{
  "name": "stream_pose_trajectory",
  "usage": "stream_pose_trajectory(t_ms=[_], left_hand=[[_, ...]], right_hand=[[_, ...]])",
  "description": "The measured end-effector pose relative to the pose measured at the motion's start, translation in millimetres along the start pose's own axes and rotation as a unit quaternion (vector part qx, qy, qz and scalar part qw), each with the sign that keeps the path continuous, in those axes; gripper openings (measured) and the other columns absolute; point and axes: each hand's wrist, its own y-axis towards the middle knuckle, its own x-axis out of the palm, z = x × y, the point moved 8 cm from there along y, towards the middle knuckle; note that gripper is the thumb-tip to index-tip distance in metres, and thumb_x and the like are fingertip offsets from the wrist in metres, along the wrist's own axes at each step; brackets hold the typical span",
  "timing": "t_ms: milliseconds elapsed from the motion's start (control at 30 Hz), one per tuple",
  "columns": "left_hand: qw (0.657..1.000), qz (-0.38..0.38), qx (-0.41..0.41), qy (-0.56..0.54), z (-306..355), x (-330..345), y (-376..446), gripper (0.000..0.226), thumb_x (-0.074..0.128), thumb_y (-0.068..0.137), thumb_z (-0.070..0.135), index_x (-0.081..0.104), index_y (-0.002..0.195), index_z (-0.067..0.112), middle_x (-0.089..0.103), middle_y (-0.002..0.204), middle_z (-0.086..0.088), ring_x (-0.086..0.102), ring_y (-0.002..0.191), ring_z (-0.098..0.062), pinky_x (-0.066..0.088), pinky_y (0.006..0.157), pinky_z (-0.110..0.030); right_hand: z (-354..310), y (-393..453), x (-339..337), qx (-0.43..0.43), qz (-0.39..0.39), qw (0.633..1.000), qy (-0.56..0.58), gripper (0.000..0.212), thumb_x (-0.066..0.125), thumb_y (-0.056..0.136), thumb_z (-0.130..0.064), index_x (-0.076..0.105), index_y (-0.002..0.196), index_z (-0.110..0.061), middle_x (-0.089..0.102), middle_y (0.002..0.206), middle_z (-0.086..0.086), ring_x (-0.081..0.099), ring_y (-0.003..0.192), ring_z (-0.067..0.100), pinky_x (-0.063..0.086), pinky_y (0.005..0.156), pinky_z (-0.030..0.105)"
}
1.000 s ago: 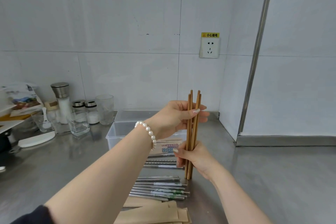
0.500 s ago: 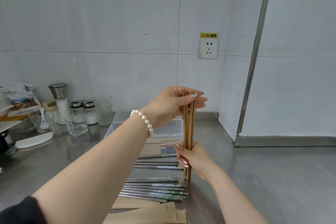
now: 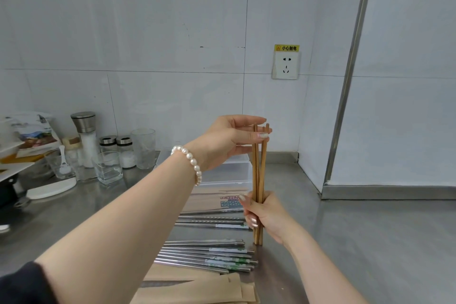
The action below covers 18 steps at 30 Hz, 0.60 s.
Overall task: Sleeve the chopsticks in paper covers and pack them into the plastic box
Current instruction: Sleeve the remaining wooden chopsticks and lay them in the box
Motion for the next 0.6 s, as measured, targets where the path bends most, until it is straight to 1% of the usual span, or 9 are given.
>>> stream_pose_trajectory(t_ms=[100,267,367,467,600], left_hand=[[1.000,0.002,0.002,-0.012,-0.9,-2.7,-0.7,0.037,0.057,0.079,-0.008,0.059,0.113,0.006,0.067,0.111,-0.011,0.064,0.104,-0.023,0.051,0.088,-0.033],[1.000,0.010,0.011,-0.011,2.6,-4.3,0.5,0.031,0.054,0.079,-0.012,0.063,0.104,0.005,0.067,0.107,-0.014,0.064,0.102,-0.026,0.049,0.093,-0.038],[0.999,0.021,0.019,-0.015,6.7,-4.8,1.3,0.027,0.053,0.080,-0.012,0.063,0.102,0.001,0.067,0.105,-0.016,0.065,0.099,-0.027,0.052,0.089,-0.034],[0.998,0.037,0.028,0.038,10.5,-5.2,2.3,0.022,0.059,0.079,-0.008,0.066,0.097,0.003,0.068,0.102,-0.014,0.066,0.098,-0.024,0.053,0.087,-0.030],[0.986,0.069,0.055,0.141,21.3,-7.4,2.2,0.014,0.068,0.075,0.006,0.071,0.087,0.012,0.072,0.088,-0.002,0.066,0.092,-0.013,0.049,0.090,-0.025]], right_hand=[[-0.6,-0.3,0.3,-0.004,0.001,1.000,0.012,0.028,0.072,0.064,-0.029,0.051,0.059,-0.011,0.046,0.042,-0.001,0.039,0.038,0.012,0.035,0.047,0.026],[0.5,0.1,-1.0,-0.007,0.007,1.000,0.014,0.028,0.072,0.063,-0.028,0.052,0.061,-0.009,0.048,0.042,0.000,0.042,0.038,0.013,0.039,0.047,0.026],[-0.3,0.6,-1.6,-0.012,0.008,1.000,0.012,0.028,0.071,0.064,-0.030,0.055,0.062,-0.006,0.049,0.042,0.001,0.043,0.038,0.013,0.040,0.046,0.024],[-1.2,0.8,-2.2,-0.012,0.010,1.000,-0.004,0.031,0.069,0.067,-0.035,0.058,0.062,-0.006,0.049,0.041,0.000,0.041,0.038,0.012,0.039,0.047,0.024],[-2.5,1.0,-5.4,-0.011,0.030,0.999,-0.011,0.033,0.066,0.067,-0.038,0.058,0.060,-0.006,0.047,0.039,-0.003,0.040,0.036,0.009,0.039,0.045,0.016]])
